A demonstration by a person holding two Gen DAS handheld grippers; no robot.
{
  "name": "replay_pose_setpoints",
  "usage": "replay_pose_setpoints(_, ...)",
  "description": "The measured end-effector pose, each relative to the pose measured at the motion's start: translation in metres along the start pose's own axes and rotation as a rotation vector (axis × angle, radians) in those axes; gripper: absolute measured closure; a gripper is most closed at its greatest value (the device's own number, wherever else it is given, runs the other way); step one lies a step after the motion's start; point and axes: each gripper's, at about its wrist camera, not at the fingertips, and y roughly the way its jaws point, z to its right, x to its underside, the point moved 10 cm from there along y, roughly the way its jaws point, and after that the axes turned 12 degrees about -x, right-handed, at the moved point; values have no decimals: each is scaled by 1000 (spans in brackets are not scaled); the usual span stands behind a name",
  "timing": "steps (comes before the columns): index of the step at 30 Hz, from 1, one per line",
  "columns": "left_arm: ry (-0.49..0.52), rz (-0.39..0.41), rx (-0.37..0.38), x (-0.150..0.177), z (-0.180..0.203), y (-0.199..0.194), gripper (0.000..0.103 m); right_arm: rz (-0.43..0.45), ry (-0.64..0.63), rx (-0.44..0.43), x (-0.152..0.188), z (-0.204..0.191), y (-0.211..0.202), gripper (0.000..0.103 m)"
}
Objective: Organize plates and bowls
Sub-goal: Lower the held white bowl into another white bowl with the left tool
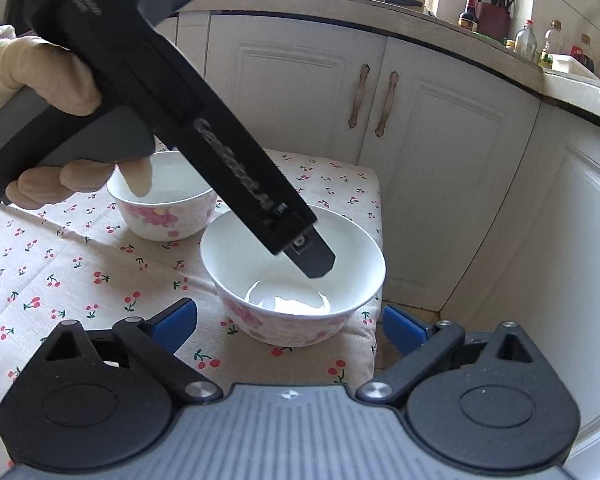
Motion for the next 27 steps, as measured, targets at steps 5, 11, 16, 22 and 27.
replay_pose_setpoints(5, 3, 0, -2, -1, -1, 4, 33, 10, 0, 8, -3, 1, 4, 13)
replay_pose_setpoints(11, 8, -9, -3, 1, -3, 5, 36, 18, 10, 14, -4, 4, 5, 15)
replay_pose_setpoints(16, 21, -15, -8, 2, -2, 7, 36, 18, 17, 9, -5, 4, 5, 15)
replay_pose_setpoints(22, 12, -11, -6, 2, -2, 6, 36, 18, 27, 4, -4, 6, 4, 15)
replay_pose_setpoints(27, 24, -12, 9, 3, 2, 0, 36, 4, 17, 13, -4, 3, 2, 15)
